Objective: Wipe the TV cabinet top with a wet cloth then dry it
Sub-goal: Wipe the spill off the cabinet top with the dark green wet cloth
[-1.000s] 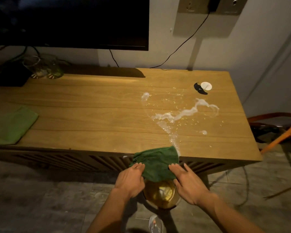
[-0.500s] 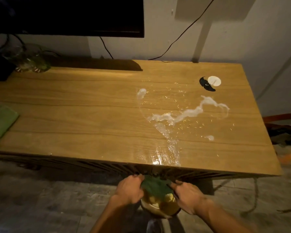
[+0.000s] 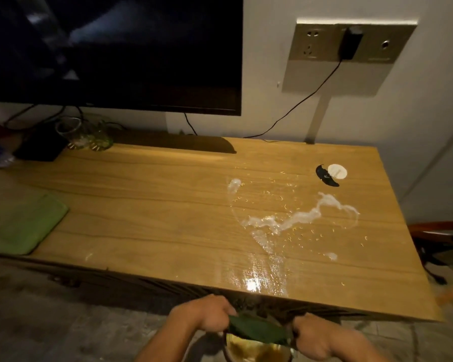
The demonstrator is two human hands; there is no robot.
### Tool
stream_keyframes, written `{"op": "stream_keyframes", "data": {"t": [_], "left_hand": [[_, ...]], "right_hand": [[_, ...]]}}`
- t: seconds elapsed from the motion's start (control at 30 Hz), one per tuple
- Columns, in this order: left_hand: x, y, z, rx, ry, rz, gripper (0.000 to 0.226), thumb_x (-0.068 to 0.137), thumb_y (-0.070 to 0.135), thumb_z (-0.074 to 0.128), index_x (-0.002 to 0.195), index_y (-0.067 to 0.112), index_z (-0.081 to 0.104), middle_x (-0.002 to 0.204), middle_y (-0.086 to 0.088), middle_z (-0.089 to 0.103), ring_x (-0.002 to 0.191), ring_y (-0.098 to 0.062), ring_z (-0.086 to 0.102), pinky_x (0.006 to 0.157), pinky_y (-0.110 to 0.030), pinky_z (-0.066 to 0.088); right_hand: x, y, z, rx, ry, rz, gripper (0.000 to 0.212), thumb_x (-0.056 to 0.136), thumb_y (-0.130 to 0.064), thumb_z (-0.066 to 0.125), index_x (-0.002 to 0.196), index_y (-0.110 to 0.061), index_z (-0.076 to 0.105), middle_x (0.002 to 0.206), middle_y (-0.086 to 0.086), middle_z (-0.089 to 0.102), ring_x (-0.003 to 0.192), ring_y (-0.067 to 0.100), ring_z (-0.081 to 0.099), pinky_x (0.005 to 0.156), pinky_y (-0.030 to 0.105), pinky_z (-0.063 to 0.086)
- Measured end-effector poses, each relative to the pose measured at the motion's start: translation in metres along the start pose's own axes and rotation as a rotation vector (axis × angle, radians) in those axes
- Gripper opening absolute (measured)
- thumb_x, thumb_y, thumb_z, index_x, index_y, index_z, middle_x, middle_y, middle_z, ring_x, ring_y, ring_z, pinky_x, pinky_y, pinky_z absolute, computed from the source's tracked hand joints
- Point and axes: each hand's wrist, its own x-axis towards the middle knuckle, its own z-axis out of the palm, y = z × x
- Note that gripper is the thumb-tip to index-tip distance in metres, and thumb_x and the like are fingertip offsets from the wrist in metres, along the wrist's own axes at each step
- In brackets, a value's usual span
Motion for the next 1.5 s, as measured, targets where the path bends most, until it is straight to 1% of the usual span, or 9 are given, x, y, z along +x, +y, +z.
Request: {"op": "stream_keyframes", "data": {"t": [0.13, 0.3, 0.53, 0.63, 0.77, 1.0, 1.1, 1.3, 1.5], "left_hand": [[-0.04, 0.013, -0.058, -0.295, 0.014, 0.065, 0.035, 0.085, -0.003, 0.047, 0.095, 0.014, 0.076, 0.079, -0.003, 0.067, 0.074, -0.022, 0.061, 0.064, -0.027, 0.051], [-0.085, 0.035, -0.151, -0.537, 0.191, 0.211, 0.038, 0.098, 0.005, 0.047, 0.113, 0.029, 0.073, 0.112, 0.002, 0.072, 0.103, -0.013, 0.069, 0.08, -0.022, 0.056], [-0.051, 0.051, -0.291, -0.272, 0.714, 0.322, 0.039, 0.1, 0.013, 0.046, 0.132, 0.033, 0.059, 0.127, 0.008, 0.061, 0.118, -0.009, 0.052, 0.104, -0.03, 0.041], [0.001, 0.045, -0.343, -0.144, 0.854, 0.333, 0.042, 0.098, 0.018, 0.047, 0.133, 0.039, 0.057, 0.116, 0.008, 0.064, 0.09, -0.001, 0.056, 0.075, -0.009, 0.044], [0.069, 0.027, -0.383, -0.056, 0.883, 0.354, 0.041, 0.097, 0.019, 0.047, 0.13, 0.041, 0.056, 0.09, 0.009, 0.067, 0.059, -0.005, 0.058, 0.045, -0.016, 0.04], [0.145, -0.006, -0.388, 0.074, 0.76, 0.335, 0.046, 0.1, 0.027, 0.046, 0.145, 0.029, 0.045, 0.149, -0.001, 0.048, 0.134, -0.022, 0.044, 0.108, -0.029, 0.033], [0.157, -0.009, -0.395, 0.086, 0.729, 0.333, 0.048, 0.1, 0.034, 0.043, 0.148, 0.031, 0.04, 0.153, 0.0, 0.043, 0.138, -0.021, 0.04, 0.107, -0.026, 0.029], [0.154, -0.01, -0.381, 0.248, 0.697, 0.361, 0.048, 0.102, 0.027, 0.039, 0.149, 0.033, 0.037, 0.157, 0.007, 0.034, 0.149, -0.014, 0.02, 0.121, -0.034, 0.017], [0.139, -0.003, -0.368, 0.354, 0.694, 0.22, 0.051, 0.1, 0.03, 0.035, 0.151, 0.033, 0.034, 0.16, -0.001, 0.03, 0.147, -0.025, 0.027, 0.121, -0.042, 0.021]], "right_hand": [[-0.049, -0.025, -0.073, 0.007, -0.05, -0.06, 0.033, 0.086, -0.041, 0.053, 0.115, -0.035, 0.067, 0.108, -0.015, 0.066, 0.103, 0.011, 0.059, 0.092, 0.027, 0.044], [-0.086, -0.065, -0.171, 0.218, -0.022, -0.137, 0.024, 0.097, -0.029, 0.054, 0.114, -0.019, 0.068, 0.1, -0.001, 0.07, 0.087, 0.012, 0.064, 0.08, 0.027, 0.054], [-0.022, -0.109, -0.306, 0.225, 0.608, -0.203, 0.021, 0.098, -0.021, 0.05, 0.106, -0.025, 0.068, 0.096, 0.001, 0.068, 0.091, 0.019, 0.058, 0.072, 0.033, 0.045], [0.036, -0.109, -0.354, 0.202, 0.816, -0.174, 0.03, 0.097, -0.022, 0.05, 0.122, -0.03, 0.065, 0.103, 0.0, 0.067, 0.087, 0.015, 0.056, 0.068, 0.027, 0.04], [0.108, -0.096, -0.384, 0.219, 0.933, -0.116, 0.035, 0.098, -0.026, 0.045, 0.129, -0.036, 0.06, 0.105, 0.001, 0.067, 0.08, 0.011, 0.057, 0.062, 0.021, 0.038], [0.185, -0.081, -0.362, 0.147, 0.849, -0.025, 0.042, 0.099, -0.03, 0.047, 0.141, -0.032, 0.05, 0.148, 0.005, 0.048, 0.131, 0.029, 0.045, 0.108, 0.033, 0.034], [0.193, -0.075, -0.366, 0.111, 0.865, -0.026, 0.043, 0.1, -0.034, 0.043, 0.143, -0.037, 0.046, 0.147, 0.006, 0.049, 0.112, 0.026, 0.055, 0.096, 0.033, 0.043], [0.192, -0.075, -0.356, 0.099, 0.876, -0.021, 0.043, 0.099, -0.03, 0.046, 0.143, -0.031, 0.049, 0.154, -0.005, 0.037, 0.143, 0.022, 0.031, 0.117, 0.032, 0.02], [0.175, -0.073, -0.341, -0.057, 0.822, -0.021, 0.045, 0.101, -0.033, 0.04, 0.145, -0.027, 0.045, 0.151, 0.002, 0.043, 0.137, 0.024, 0.041, 0.11, 0.03, 0.03]]}}
